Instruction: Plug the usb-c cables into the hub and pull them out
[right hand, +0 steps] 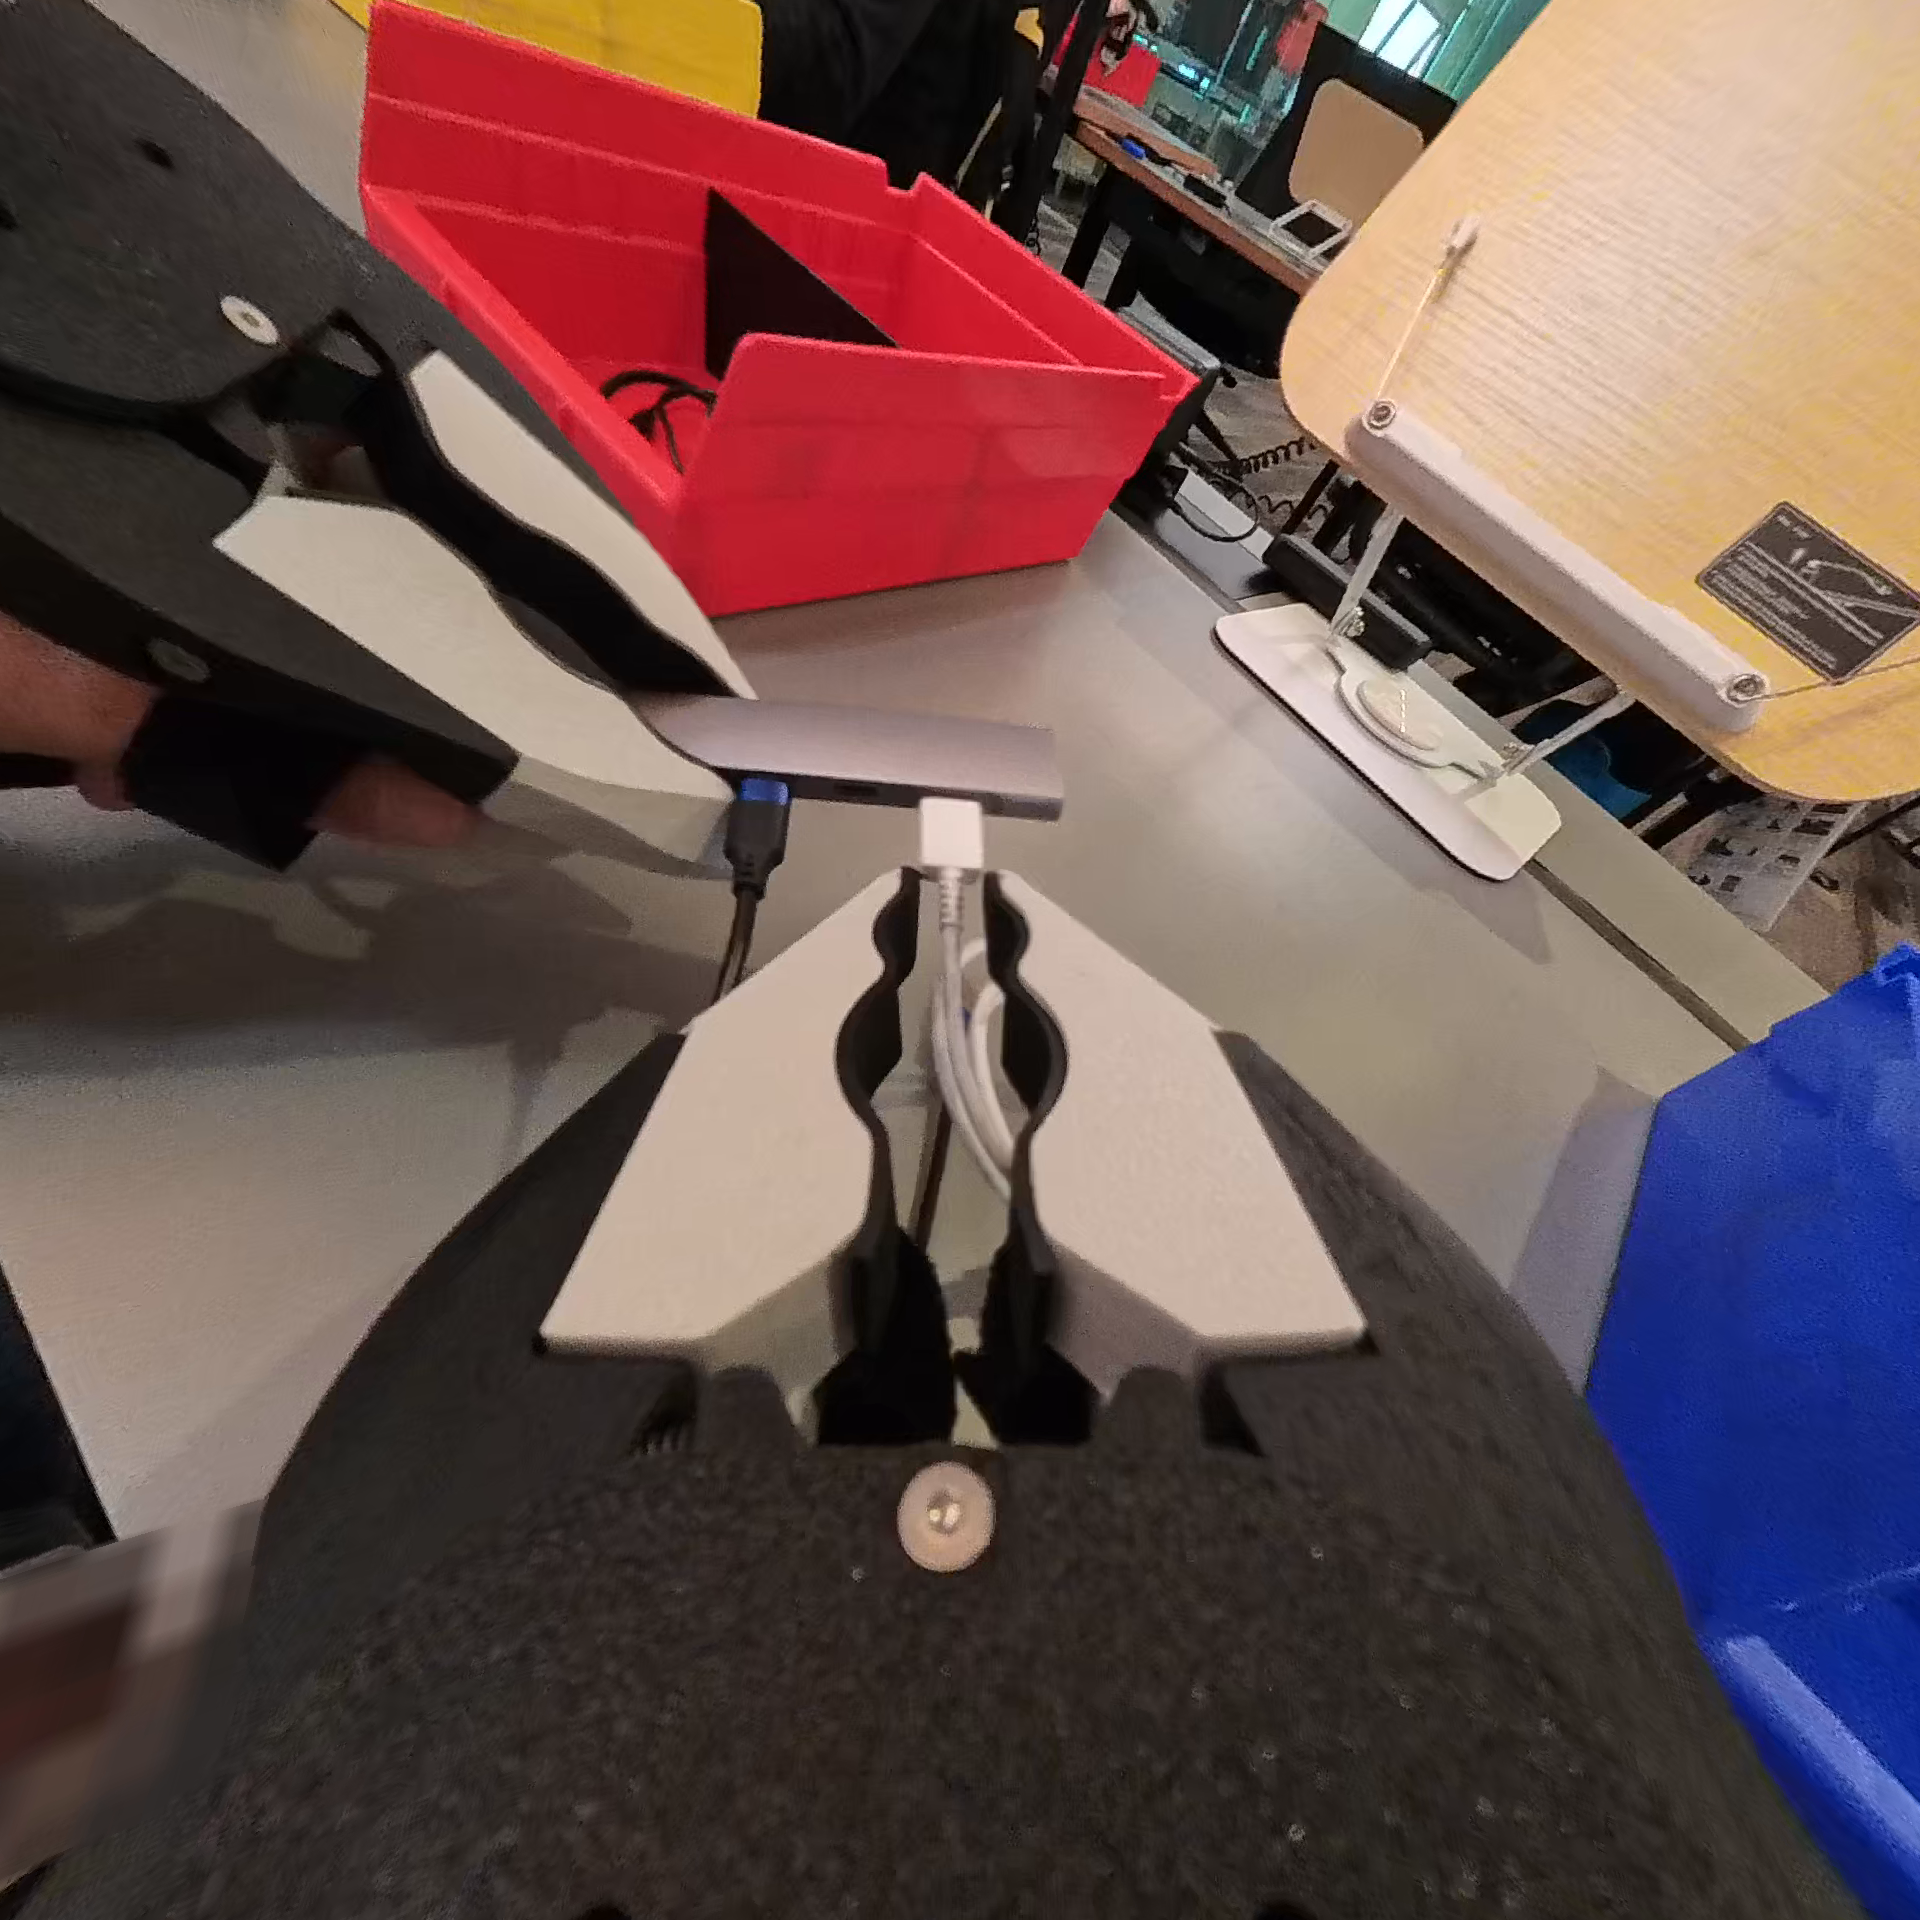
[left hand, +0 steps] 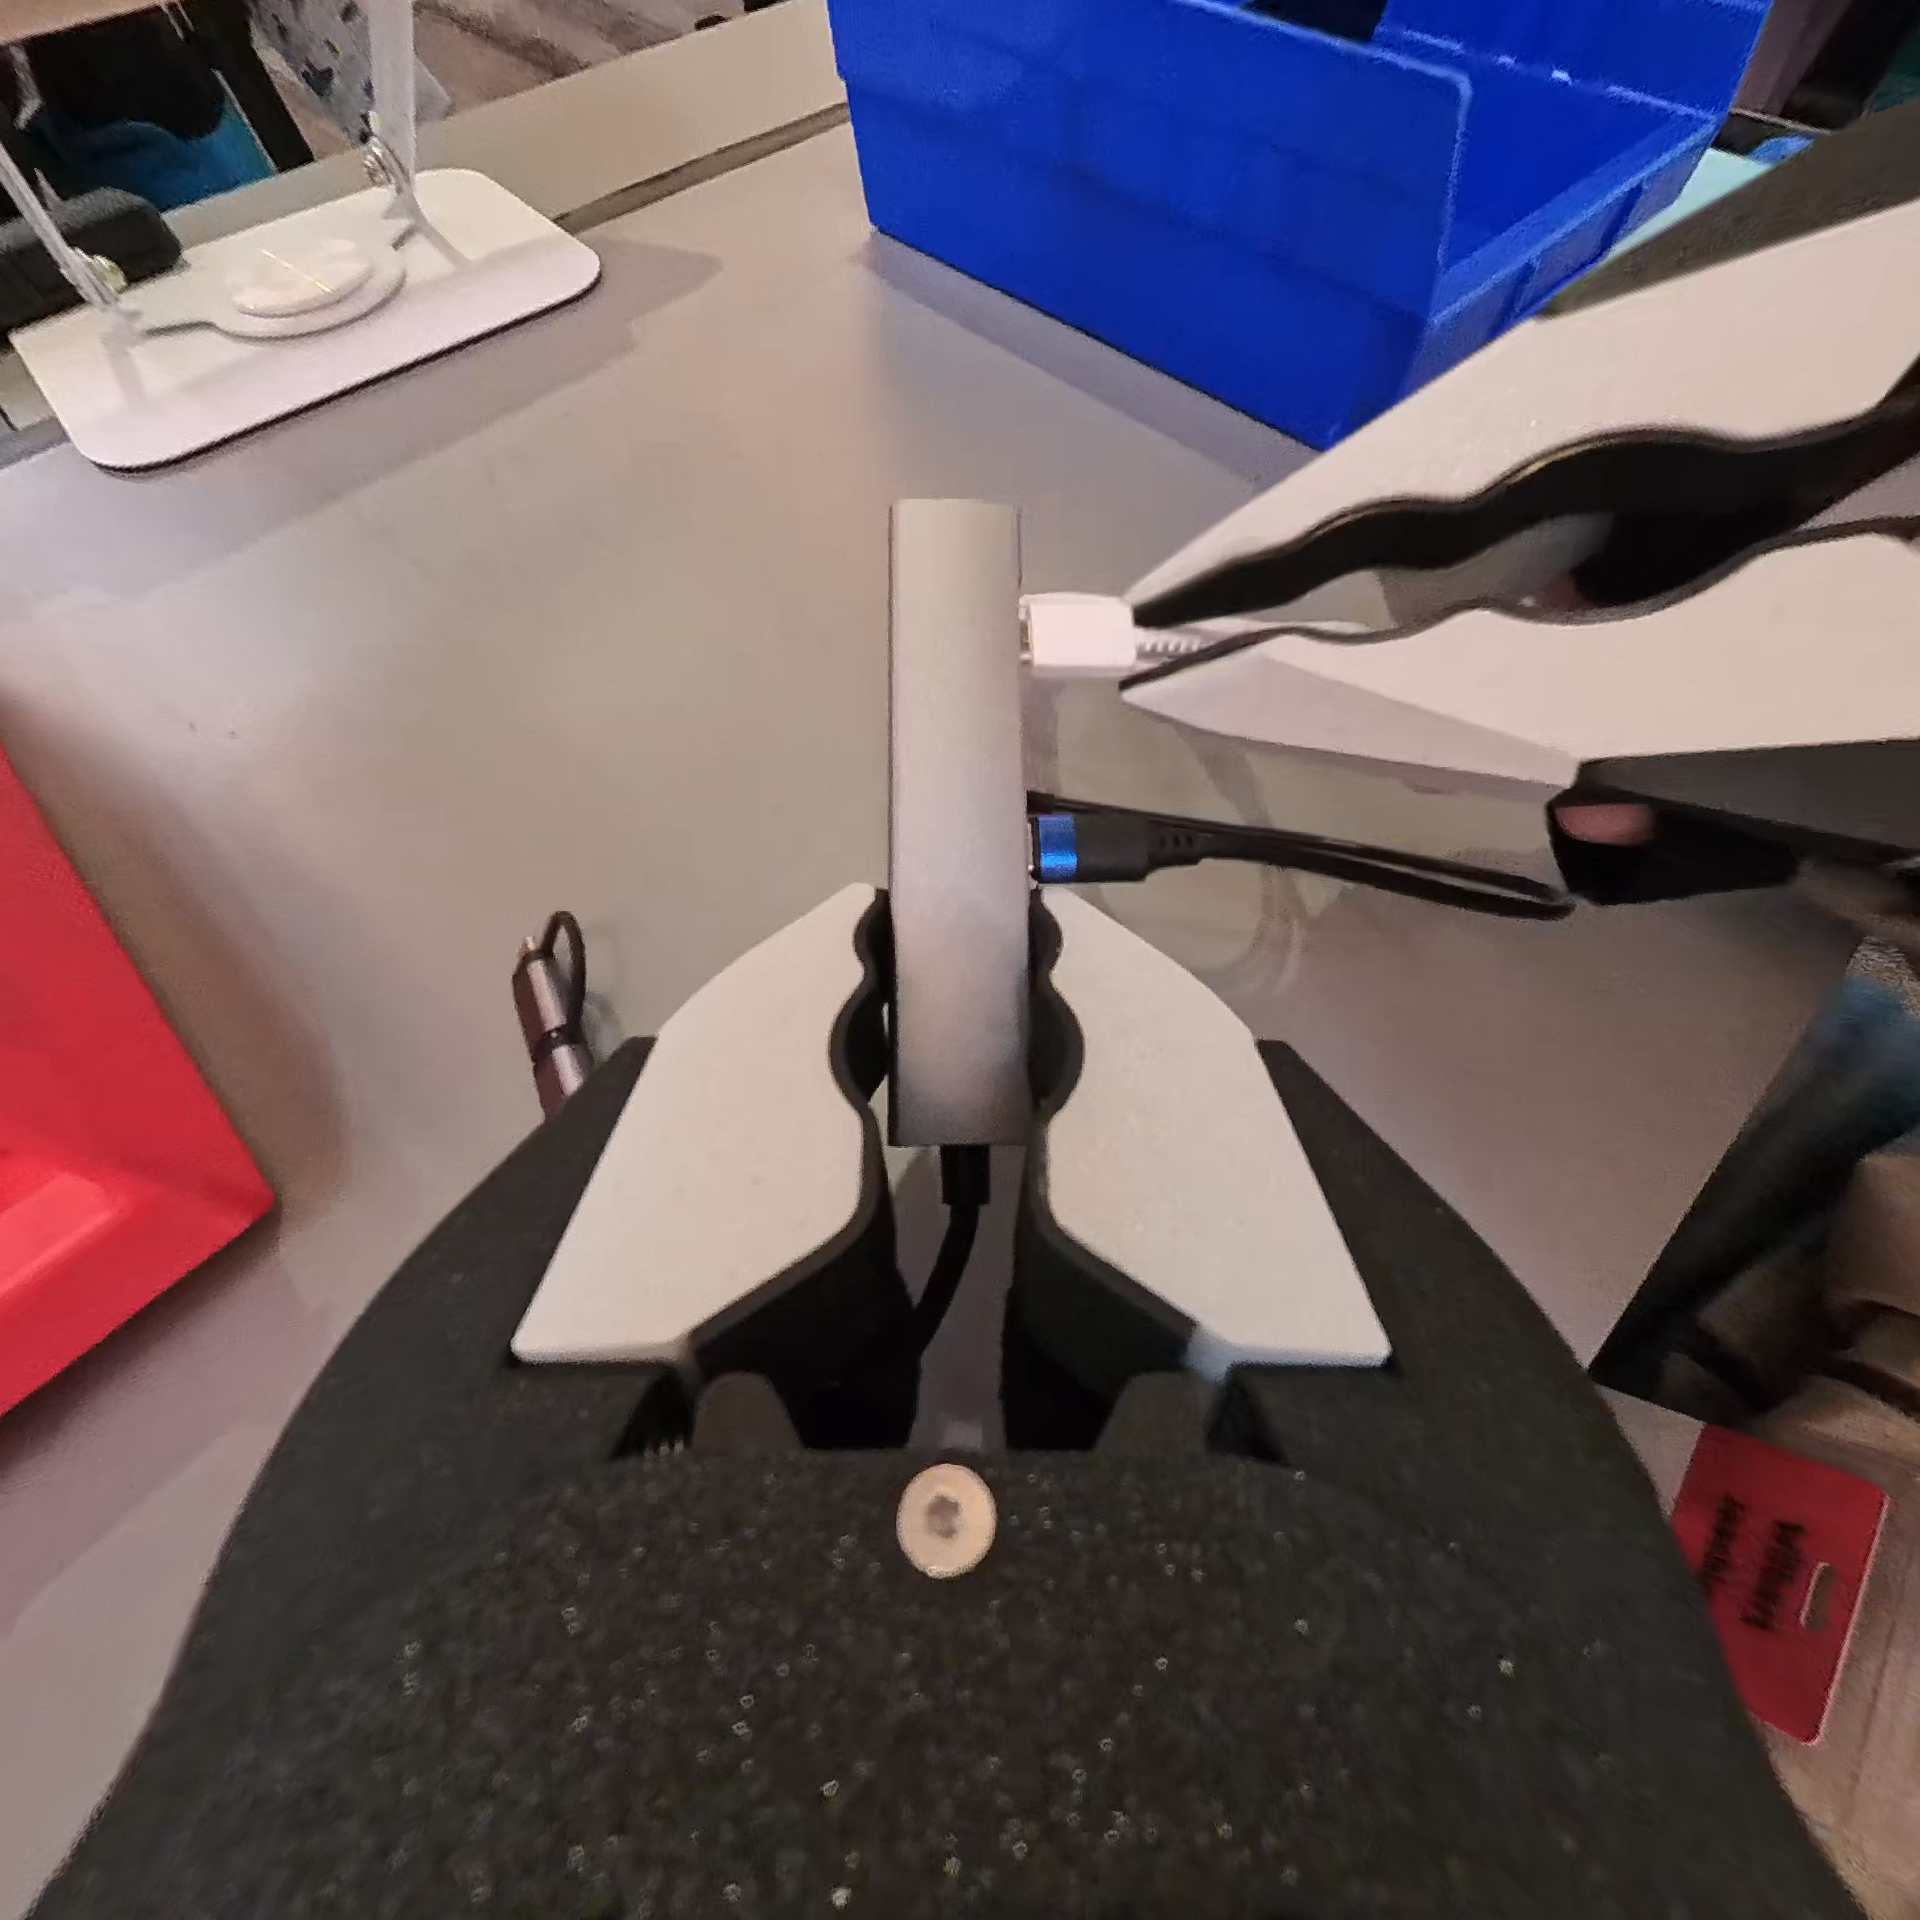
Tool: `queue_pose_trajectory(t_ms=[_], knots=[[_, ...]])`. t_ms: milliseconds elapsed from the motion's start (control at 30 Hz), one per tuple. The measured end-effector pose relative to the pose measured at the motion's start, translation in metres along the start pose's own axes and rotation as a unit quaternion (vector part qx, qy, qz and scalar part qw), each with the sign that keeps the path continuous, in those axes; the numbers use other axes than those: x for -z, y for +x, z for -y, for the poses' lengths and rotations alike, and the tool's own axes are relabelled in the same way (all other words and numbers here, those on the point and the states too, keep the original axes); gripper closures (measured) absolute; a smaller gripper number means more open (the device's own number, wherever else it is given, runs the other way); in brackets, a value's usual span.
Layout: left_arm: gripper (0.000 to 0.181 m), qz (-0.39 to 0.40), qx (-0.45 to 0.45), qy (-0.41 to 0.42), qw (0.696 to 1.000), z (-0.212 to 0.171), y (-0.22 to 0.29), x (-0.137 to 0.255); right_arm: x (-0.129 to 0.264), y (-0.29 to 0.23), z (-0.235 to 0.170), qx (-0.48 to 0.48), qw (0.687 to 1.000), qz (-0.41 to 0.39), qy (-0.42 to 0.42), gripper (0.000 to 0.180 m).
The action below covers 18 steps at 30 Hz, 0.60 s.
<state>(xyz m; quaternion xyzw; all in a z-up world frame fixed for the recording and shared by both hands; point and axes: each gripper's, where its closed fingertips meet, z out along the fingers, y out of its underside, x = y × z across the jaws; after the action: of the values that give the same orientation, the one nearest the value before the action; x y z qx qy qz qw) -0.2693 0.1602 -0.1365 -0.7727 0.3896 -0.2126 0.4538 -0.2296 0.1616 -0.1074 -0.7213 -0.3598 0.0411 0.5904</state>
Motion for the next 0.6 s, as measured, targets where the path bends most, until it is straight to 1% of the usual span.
queue_pose_trajectory(t_ms=[67, 133, 233, 267, 367, 433, 600], knots=[[0.158, 0.002, -0.007, 0.0, 1.0, 0.001, 0.001, 0.001, -0.001, 0.001, -0.002, 0.003, 1.0, -0.007, -0.006, 0.176], [0.158, 0.01, -0.031, -0.006, 0.999, -0.001, 0.001, 0.001, -0.001, 0.0, -0.003, 0.004, 1.0, -0.001, -0.007, 0.176], [0.157, 0.052, -0.129, -0.024, 0.99, -0.004, -0.003, 0.004, -0.001, -0.006, -0.006, -0.001, 0.999, 0.029, -0.024, 0.176], [0.157, 0.059, -0.145, -0.028, 0.987, -0.004, -0.004, 0.004, 0.0, -0.008, -0.008, -0.008, 0.999, 0.039, -0.031, 0.176], [0.156, 0.065, -0.163, -0.034, 0.984, -0.005, -0.003, 0.005, 0.003, -0.008, -0.003, -0.03, 0.998, 0.047, -0.025, 0.177], [0.156, 0.083, -0.195, -0.039, 0.977, -0.005, -0.005, 0.006, 0.002, -0.01, -0.005, -0.024, 0.998, 0.041, -0.034, 0.177], [0.157, 0.106, -0.24, -0.029, 0.964, 0.005, -0.004, 0.01, -0.004, -0.012, -0.016, -0.013, 0.997, 0.036, -0.061, 0.177]])
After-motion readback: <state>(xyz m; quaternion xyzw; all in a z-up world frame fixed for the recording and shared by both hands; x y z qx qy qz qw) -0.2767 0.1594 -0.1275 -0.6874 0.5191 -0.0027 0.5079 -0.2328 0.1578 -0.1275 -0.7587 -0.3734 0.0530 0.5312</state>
